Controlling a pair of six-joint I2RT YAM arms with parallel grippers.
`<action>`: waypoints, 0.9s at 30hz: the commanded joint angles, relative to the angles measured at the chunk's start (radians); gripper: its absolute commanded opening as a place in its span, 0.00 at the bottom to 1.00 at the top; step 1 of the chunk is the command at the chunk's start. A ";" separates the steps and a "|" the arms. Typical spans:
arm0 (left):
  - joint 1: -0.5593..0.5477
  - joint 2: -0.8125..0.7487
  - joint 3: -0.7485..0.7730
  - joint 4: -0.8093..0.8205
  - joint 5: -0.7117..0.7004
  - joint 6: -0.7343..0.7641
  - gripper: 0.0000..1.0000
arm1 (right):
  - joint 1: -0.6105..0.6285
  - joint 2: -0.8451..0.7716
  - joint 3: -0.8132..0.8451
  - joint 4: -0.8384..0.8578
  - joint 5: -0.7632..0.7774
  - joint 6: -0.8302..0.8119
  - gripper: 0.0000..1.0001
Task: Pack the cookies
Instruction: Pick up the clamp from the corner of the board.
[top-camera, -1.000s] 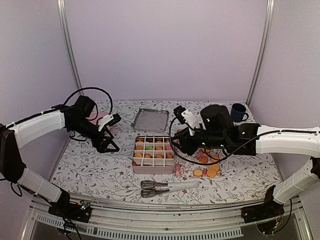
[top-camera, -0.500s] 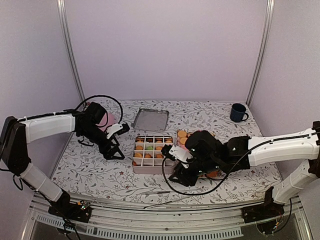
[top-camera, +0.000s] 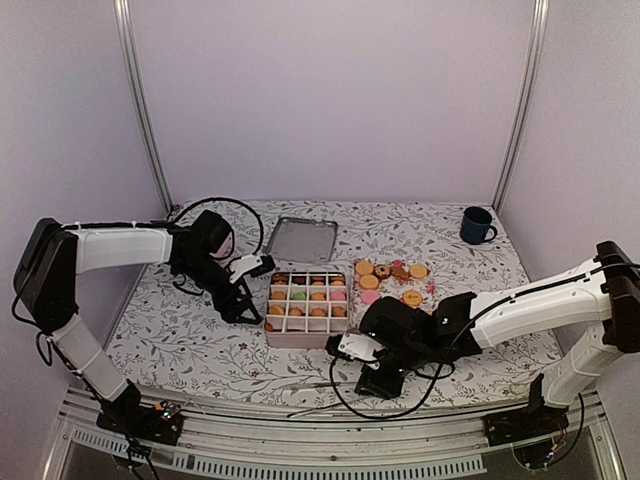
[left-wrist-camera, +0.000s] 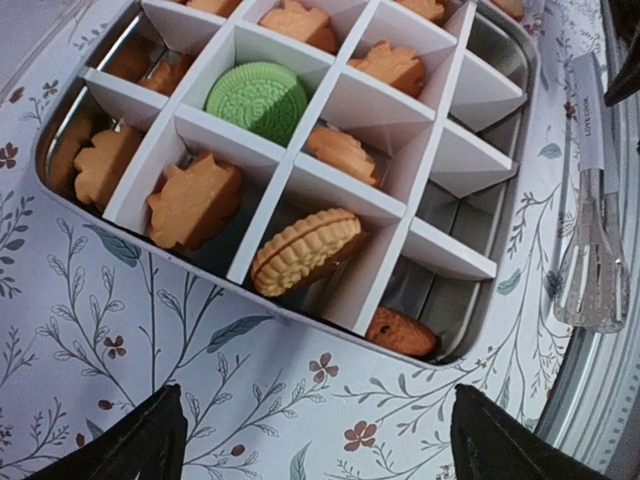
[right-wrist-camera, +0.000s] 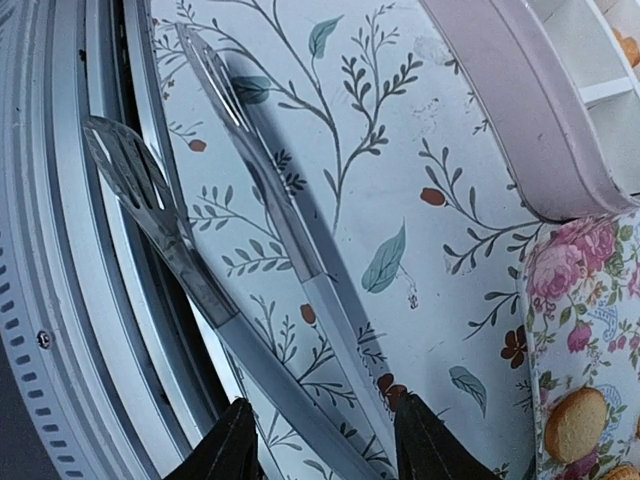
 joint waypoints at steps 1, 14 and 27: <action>-0.032 0.031 0.053 0.030 -0.008 -0.012 0.92 | 0.005 0.051 0.025 -0.023 0.007 -0.070 0.48; -0.035 -0.044 0.045 -0.038 -0.011 0.055 0.94 | -0.017 0.127 0.058 -0.029 0.007 -0.132 0.42; -0.058 -0.132 0.032 -0.134 -0.005 0.130 0.94 | -0.071 0.107 0.121 -0.060 -0.035 -0.186 0.40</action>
